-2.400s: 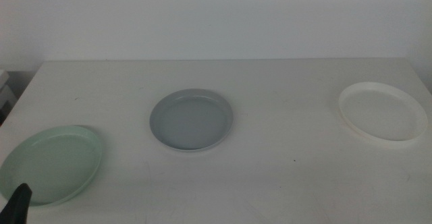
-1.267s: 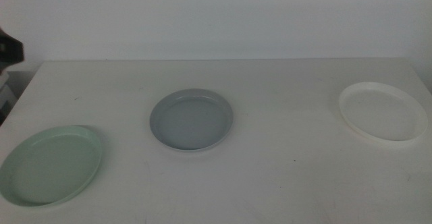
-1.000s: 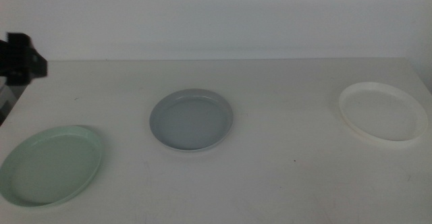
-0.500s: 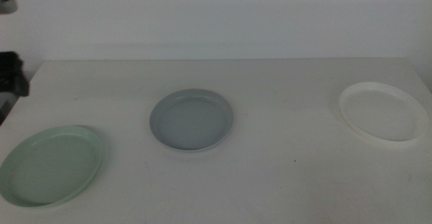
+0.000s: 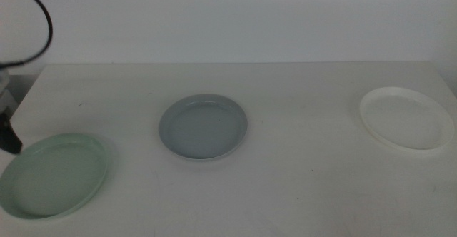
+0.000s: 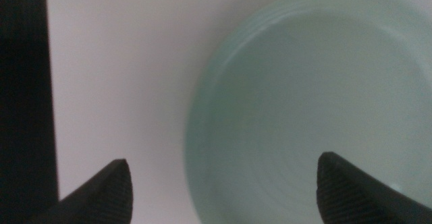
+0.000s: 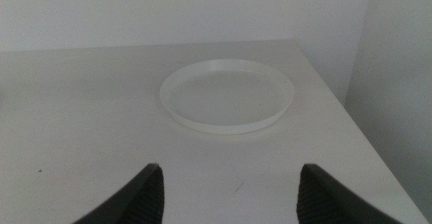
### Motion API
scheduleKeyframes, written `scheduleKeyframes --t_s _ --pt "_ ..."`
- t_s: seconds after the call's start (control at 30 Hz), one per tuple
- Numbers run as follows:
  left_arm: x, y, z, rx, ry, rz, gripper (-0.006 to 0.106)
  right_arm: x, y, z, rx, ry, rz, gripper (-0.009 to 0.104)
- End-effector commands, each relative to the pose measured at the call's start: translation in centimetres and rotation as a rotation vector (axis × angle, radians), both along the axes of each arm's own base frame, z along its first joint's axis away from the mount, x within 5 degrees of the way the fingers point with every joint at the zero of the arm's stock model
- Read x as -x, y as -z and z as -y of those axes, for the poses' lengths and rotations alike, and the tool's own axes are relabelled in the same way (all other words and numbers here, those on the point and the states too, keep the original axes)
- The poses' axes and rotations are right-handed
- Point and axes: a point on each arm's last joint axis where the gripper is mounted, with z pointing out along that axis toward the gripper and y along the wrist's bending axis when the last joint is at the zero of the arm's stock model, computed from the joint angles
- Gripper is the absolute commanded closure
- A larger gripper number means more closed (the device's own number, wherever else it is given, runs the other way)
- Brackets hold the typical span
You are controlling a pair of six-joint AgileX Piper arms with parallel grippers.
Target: Stack the three bowls on top of each other.
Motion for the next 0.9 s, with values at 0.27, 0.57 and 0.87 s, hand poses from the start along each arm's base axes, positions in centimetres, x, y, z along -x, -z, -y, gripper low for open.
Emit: scheduleKeyframes --t_s 0.27,0.57,0.87 --pt "-2.4 4.6 -1.2 0.044 -0.047 -0.024 -0.005 0.1 -1.1 -0.1 0.032 -0.01 0.109 0.045" --pt "-2.4 6.2 -1.3 0.057 -0.053 -0.074 0.035 0.1 -1.1 -0.1 0.032 -0.01 0.109 0.045" --pt "-1.9 5.3 -1.0 0.079 -0.086 -0.104 0.1 0.1 -1.1 -0.1 0.032 -0.01 0.109 0.045"
